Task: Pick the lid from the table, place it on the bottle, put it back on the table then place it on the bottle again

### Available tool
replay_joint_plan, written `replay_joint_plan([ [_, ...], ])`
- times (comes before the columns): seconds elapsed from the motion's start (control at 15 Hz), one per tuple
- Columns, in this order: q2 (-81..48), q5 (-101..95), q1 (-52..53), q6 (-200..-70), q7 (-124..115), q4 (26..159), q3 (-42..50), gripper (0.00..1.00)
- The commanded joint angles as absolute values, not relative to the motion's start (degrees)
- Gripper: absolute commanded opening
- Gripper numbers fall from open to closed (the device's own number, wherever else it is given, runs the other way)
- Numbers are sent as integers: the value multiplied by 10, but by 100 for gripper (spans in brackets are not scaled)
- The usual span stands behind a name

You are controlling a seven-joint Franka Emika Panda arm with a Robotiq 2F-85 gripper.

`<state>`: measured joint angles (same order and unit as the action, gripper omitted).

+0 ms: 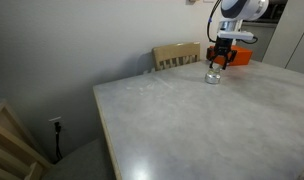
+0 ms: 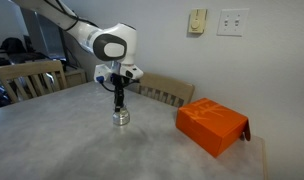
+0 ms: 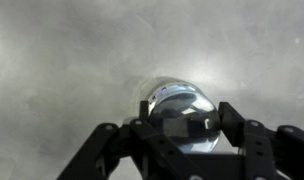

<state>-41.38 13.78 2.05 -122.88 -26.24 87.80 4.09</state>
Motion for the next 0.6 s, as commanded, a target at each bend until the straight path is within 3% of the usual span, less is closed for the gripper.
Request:
replay_joint_plan([
  [0.0,-431,132,12,-1198,-267,836,41,44],
  [0.53,-479,138,6,-1157,-259,768,31,44],
])
